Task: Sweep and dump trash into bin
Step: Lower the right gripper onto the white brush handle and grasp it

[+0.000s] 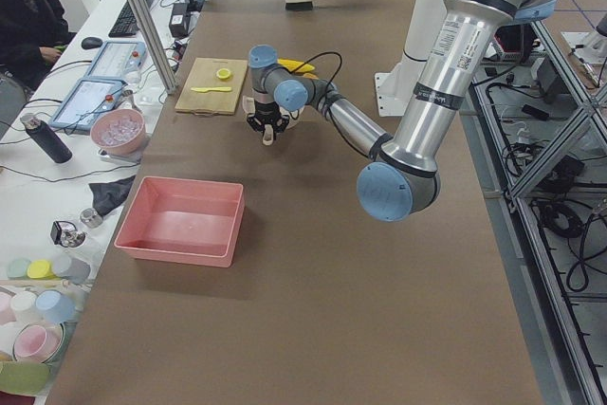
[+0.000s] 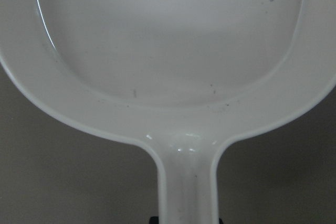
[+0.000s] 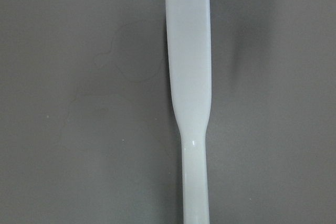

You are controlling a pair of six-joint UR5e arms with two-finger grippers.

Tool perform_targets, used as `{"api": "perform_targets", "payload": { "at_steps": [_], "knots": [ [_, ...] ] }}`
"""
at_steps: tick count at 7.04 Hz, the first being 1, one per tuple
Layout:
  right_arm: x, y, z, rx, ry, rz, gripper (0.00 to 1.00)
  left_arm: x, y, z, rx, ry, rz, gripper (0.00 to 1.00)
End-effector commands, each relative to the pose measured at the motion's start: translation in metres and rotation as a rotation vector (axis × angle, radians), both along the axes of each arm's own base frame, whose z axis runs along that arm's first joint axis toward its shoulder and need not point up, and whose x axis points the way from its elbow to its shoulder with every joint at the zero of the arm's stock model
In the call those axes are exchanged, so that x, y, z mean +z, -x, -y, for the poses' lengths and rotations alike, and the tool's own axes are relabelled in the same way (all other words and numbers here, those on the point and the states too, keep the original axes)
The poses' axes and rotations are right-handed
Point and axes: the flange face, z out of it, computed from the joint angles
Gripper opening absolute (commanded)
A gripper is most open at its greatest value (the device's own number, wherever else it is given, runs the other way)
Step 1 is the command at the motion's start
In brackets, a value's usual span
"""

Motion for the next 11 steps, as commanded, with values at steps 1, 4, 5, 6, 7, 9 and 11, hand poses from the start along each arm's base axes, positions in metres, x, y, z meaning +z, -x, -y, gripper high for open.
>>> {"api": "perform_targets", "payload": {
  "at_steps": [1,4,5,6,7,9,11],
  "knots": [
    [0.024,0.019,-0.004,-0.034,0.048,-0.042,1.0,-0.001,-0.002,0.001,0.001,0.0,0.0,0.0],
    [0.041,0.037,-0.011,-0.082,0.08,-0.058,1.0,-0.001,-0.001,0.001,-0.006,0.007,-0.001,0.0],
    [0.046,0.042,-0.012,-0.096,0.087,-0.062,1.0,0.0,-0.001,0.001,-0.007,0.007,0.0,0.0],
    [0.06,0.05,-0.012,-0.117,0.106,-0.069,1.0,0.0,-0.001,0.001,-0.008,0.006,0.001,0.0],
    [0.065,0.055,-0.007,-0.123,0.101,-0.076,1.0,0.0,-0.001,0.001,-0.008,0.006,0.001,0.0],
    [0.095,0.06,0.004,-0.115,0.026,-0.08,1.0,0.0,-0.002,0.001,-0.007,0.006,-0.001,0.0],
    [0.091,0.061,0.005,-0.098,0.035,-0.077,1.0,-0.003,-0.004,0.002,-0.006,0.003,-0.003,0.0]
  ]
}}
